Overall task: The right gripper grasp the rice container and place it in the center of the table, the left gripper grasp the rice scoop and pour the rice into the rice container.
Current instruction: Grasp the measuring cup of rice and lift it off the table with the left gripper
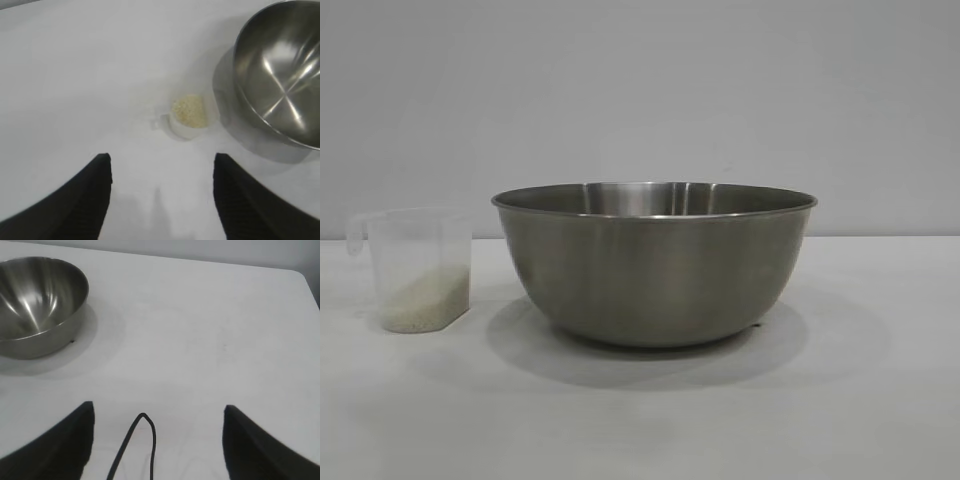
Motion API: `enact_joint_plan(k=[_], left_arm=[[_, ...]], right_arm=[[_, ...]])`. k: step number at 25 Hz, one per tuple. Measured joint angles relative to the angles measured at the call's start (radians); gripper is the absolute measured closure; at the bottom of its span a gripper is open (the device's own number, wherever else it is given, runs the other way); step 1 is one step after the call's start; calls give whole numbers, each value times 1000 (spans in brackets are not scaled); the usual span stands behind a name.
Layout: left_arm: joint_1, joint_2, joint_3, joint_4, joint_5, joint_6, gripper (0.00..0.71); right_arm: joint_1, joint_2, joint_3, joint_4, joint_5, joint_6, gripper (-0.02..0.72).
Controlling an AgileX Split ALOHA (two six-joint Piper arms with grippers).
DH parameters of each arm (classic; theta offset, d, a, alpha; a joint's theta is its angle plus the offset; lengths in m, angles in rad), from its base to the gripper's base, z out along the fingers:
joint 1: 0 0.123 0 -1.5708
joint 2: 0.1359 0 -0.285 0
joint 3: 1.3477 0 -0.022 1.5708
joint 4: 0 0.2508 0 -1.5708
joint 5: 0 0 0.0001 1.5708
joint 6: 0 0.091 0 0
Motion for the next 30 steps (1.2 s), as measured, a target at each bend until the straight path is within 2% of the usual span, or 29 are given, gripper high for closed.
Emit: enact_joint_plan(k=[7, 13, 16, 19, 25, 28, 30], left_arm=[[0, -2, 202, -18, -300, -50, 324], [0, -2, 348, -19, -630, -76, 324], [0, -2, 386, -19, -729, -76, 324], [0, 8, 412, -4, -784, -66, 324], [0, 157, 423, 29, -923, -59, 324], [0, 280, 423, 38, -1050, -44, 324], [0, 375, 423, 62, -1174, -44, 324]], right_arm=[[0, 0, 0, 0, 0, 0, 245], [0, 0, 0, 0, 0, 0, 245], [0, 0, 0, 0, 0, 0, 245], [0, 0, 0, 0, 0, 0, 245], [0, 0, 0, 0, 0, 0, 245], [0, 0, 0, 0, 0, 0, 245], [0, 0, 0, 0, 0, 0, 245]])
